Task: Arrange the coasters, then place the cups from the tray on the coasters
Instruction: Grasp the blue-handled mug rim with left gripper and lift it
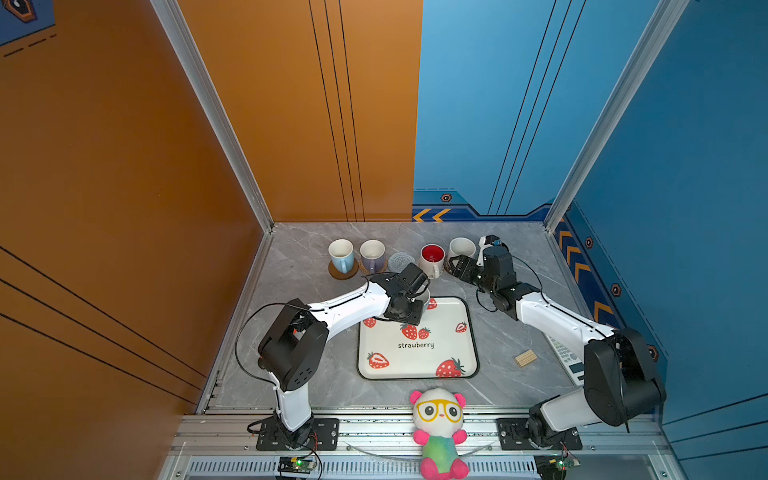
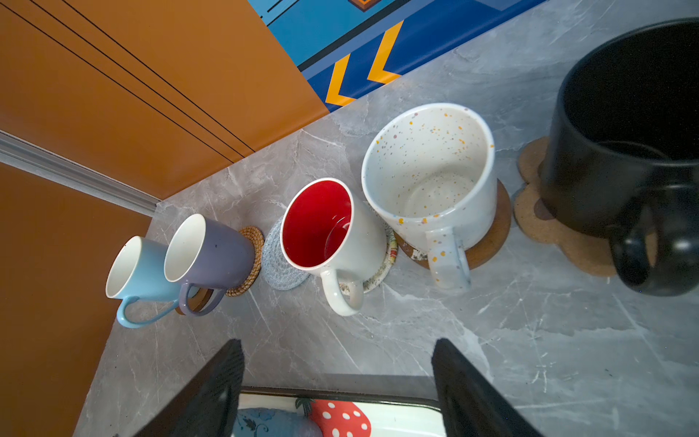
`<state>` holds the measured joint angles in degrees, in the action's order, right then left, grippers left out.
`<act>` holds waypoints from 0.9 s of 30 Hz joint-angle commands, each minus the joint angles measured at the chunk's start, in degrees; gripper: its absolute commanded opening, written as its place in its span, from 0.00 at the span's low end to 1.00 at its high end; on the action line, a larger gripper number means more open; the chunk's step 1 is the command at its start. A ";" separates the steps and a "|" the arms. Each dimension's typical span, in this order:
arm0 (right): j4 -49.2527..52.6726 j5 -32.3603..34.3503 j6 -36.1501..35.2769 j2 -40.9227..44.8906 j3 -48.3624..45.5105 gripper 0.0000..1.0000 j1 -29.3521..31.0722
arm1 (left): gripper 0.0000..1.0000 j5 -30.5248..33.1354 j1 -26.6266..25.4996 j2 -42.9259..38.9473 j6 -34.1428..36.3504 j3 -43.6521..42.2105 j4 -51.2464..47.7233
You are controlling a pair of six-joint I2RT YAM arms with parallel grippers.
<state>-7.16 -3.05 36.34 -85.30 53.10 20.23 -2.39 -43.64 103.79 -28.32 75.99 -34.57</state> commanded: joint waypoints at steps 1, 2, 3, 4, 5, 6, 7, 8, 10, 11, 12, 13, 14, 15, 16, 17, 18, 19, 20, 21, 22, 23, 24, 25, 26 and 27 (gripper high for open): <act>-0.40 -1.07 0.84 -0.78 1.65 0.77 -0.28 | 0.41 2.83 -0.48 0.53 0.23 1.53 -2.26; -0.41 -1.17 0.77 -0.87 1.68 0.77 -0.28 | 0.39 2.83 -0.56 0.67 0.28 1.66 -2.26; -0.40 -1.17 0.77 -0.86 1.80 0.77 -0.24 | 0.38 2.83 -0.70 0.86 0.41 1.81 -2.26; -0.40 -1.27 0.81 -1.01 1.84 0.77 -0.22 | 0.37 2.75 -0.78 1.04 0.54 1.95 -2.26; -0.40 -1.27 0.82 -1.01 1.78 0.77 -0.23 | 0.36 2.75 -0.91 1.26 0.63 2.07 -2.34; -0.40 -1.37 0.79 -1.08 1.80 0.77 -0.23 | 0.36 2.74 -1.07 1.54 0.72 2.28 -2.41; -0.32 -1.36 0.76 -1.05 1.83 0.77 -0.23 | 0.36 2.74 -1.13 1.67 0.80 2.41 -2.43; -0.36 -1.37 0.82 -1.11 1.90 0.77 -0.36 | 0.36 2.74 -1.30 1.84 0.89 2.58 -2.44; -0.40 -1.53 0.77 -1.19 1.96 0.77 -0.34 | 0.36 2.90 -1.44 2.03 1.13 2.76 -2.44; -0.36 -1.52 0.79 -1.24 1.85 0.77 -0.35 | 0.37 3.05 -1.47 2.06 1.18 2.85 -2.52; -0.36 -1.52 0.87 -1.29 1.90 0.77 -0.37 | 0.37 3.12 -1.53 2.11 1.24 2.98 -2.60; -0.35 -1.61 0.87 -1.33 1.98 0.77 -0.32 | 0.37 3.19 -1.55 2.11 1.33 3.03 -2.81; -0.33 -1.74 0.84 -1.35 1.91 0.77 -0.36 | 0.37 3.27 -1.56 2.21 1.33 3.11 -2.92; -0.37 -1.79 0.96 -1.42 1.98 0.77 -0.36 | 0.37 3.44 -1.62 2.26 1.42 3.12 -2.98; -0.40 -1.90 1.02 -1.44 1.98 0.77 -0.39 | 0.37 3.54 -1.63 2.29 1.42 3.15 -3.04; -0.40 -1.99 1.00 -1.43 2.02 0.77 -0.45 | 0.36 3.54 -1.63 2.38 1.42 3.21 -3.05; -0.40 -2.04 1.04 -1.51 2.00 0.77 -0.45 | 0.36 3.62 -1.70 2.49 1.43 3.31 -3.05; -0.40 -2.13 1.06 -1.60 2.05 0.77 -0.45 | 0.36 3.62 -1.71 2.65 1.47 3.38 -3.05; -0.40 -2.19 1.10 -1.62 2.10 0.77 -0.42 | 0.36 3.58 -1.79 2.91 1.51 3.56 -3.03; -0.41 -2.32 1.08 -1.68 2.21 0.77 -0.41 | 0.35 3.49 -1.86 3.19 1.53 3.71 -3.05; -0.40 -2.36 1.10 -1.69 2.19 0.77 -0.45 | 0.35 3.33 -1.96 3.46 1.59 3.96 -3.08; -0.40 -2.46 1.10 -1.67 2.23 0.77 -0.52 | 0.34 3.19 -1.99 3.82 1.73 4.07 -3.22; -0.42 -2.55 1.15 -1.78 2.19 0.77 -0.54 | 0.33 3.20 -1.98 4.09 1.69 4.30 -3.46; -0.40 -2.58 1.11 -1.82 2.21 0.77 -0.54 | 0.32 3.18 -2.02 4.36 1.68 4.49 -3.65; -0.33 -2.59 1.11 -1.88 2.31 0.77 -0.59 | 0.31 3.27 -2.07 4.64 1.73 4.60 -3.84; -0.40 -2.66 1.24 -2.02 2.36 0.77 -0.63 | 0.30 3.28 -2.04 4.71 1.69 4.64 -3.93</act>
<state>-7.18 -4.71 36.53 -86.61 53.95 20.12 -0.16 -45.15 107.55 -27.42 78.96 -36.47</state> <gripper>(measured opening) 0.772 0.306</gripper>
